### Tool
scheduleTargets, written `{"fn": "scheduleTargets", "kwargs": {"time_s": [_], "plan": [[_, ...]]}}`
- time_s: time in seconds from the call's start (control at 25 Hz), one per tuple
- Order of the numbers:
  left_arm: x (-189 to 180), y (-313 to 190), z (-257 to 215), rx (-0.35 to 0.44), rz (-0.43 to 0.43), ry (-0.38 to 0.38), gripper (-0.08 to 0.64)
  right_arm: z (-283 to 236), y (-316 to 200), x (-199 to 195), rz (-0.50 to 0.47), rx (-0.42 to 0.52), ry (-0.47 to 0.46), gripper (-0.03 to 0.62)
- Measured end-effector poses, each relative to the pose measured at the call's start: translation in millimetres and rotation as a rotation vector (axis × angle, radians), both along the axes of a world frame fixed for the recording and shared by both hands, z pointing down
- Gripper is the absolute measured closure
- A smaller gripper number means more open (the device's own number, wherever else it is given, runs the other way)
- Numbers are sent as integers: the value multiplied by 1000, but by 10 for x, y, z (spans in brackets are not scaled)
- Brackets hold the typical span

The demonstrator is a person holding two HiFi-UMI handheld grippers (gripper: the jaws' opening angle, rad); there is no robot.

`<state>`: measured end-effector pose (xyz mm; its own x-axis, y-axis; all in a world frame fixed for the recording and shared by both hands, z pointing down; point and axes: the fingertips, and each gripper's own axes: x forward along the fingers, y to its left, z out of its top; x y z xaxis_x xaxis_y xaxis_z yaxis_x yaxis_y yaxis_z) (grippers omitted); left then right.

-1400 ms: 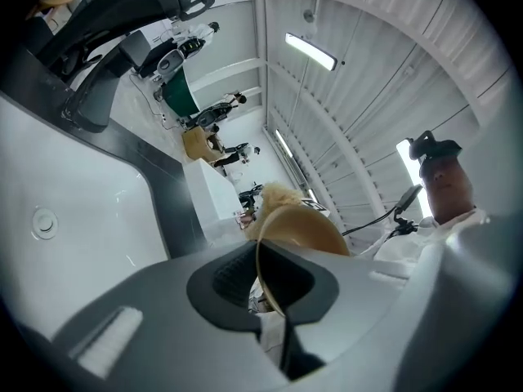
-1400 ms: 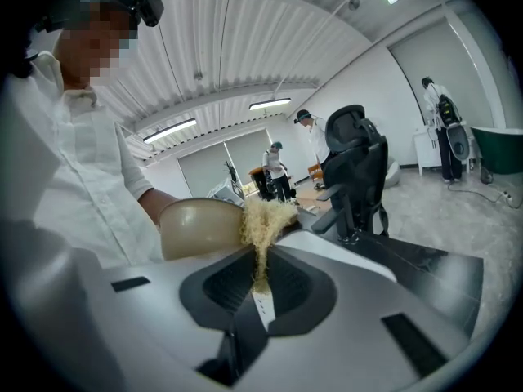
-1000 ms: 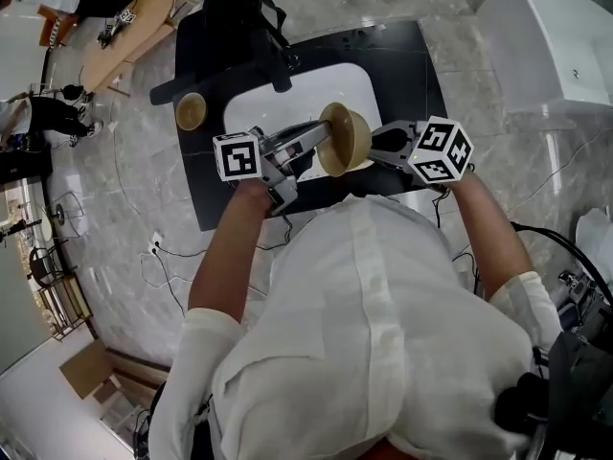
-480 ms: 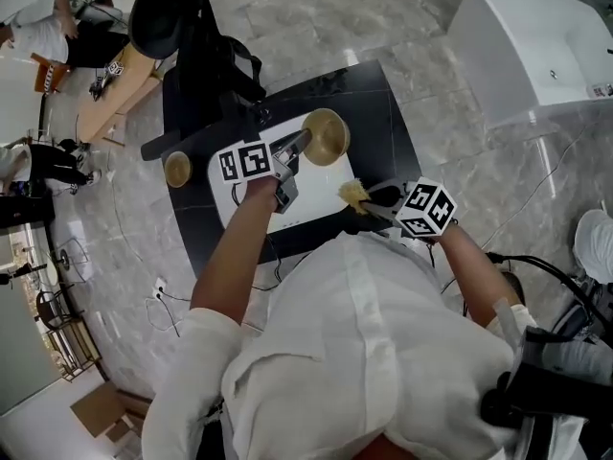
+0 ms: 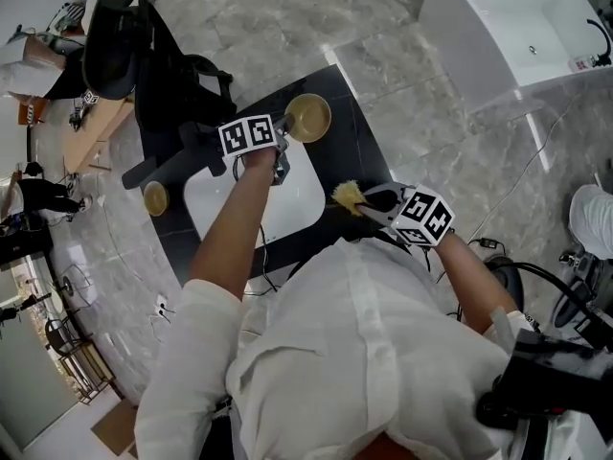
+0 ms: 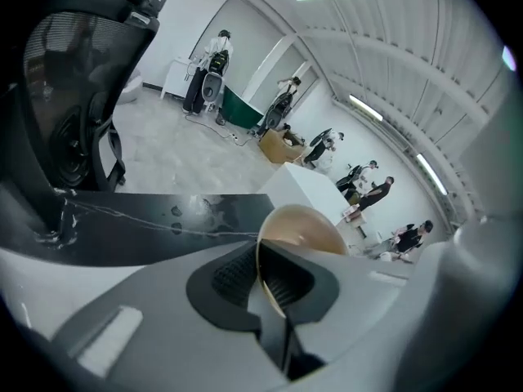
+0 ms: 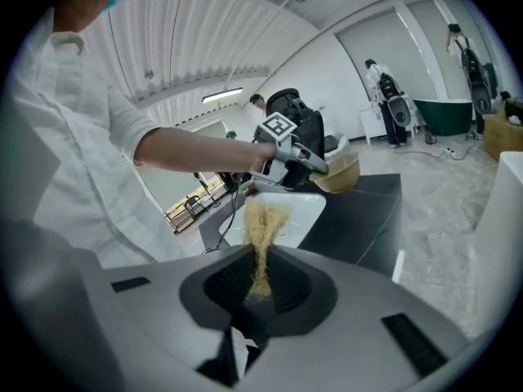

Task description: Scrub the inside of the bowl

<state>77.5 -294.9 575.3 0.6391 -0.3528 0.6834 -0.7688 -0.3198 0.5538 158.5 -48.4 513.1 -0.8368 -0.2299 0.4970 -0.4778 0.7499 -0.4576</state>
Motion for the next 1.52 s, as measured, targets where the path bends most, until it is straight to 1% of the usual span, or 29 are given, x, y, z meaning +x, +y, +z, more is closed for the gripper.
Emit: {"fn": "scheduleTargets", "kwargs": {"time_s": [0.08, 0.2, 0.36, 0.52, 0.72, 0.84, 0.96, 1.0, 1.08, 1.2, 1.28, 1.36, 1.44, 1.52], "plan": [[63, -112, 126, -5, -7, -44, 541, -2, -2, 131, 24, -1, -2, 557], [161, -230, 262, -14, -15, -85, 541, 21, 34, 314, 48, -13, 4, 555], [189, -356, 402, -23, -20, -150, 541, 73, 44, 492, 66, -30, 8, 555], [217, -473, 485, -22, -25, -186, 541, 97, -33, 580, 70, -24, 12, 557], [192, -471, 557, -26, -39, -214, 540, 123, 10, 558, 48, -30, 9, 555], [216, -495, 524, -7, -35, -241, 537, 127, -6, 597, 40, -27, 9, 555], [219, -505, 474, 17, -37, -243, 529, 140, -2, 607, 35, -31, 4, 557], [209, -512, 454, 25, -40, -245, 515, 142, -3, 605, 31, -31, 2, 557], [174, -523, 396, 49, -51, -258, 483, 142, -5, 605, 23, -27, -2, 557], [121, -482, 257, 106, -56, -284, 468, 145, 9, 602, 18, -26, -12, 557], [111, -438, 101, 174, -45, -302, 468, 146, 20, 584, 19, -27, -18, 557], [75, -366, -122, 260, -46, -312, 468, 141, 26, 539, 16, -23, -27, 557], [25, -203, -358, 332, -41, -300, 469, 125, 33, 470, 5, -16, -35, 557], [-7, 66, -536, 373, -5, -281, 471, 98, 36, 409, -10, -12, -42, 557]]}}
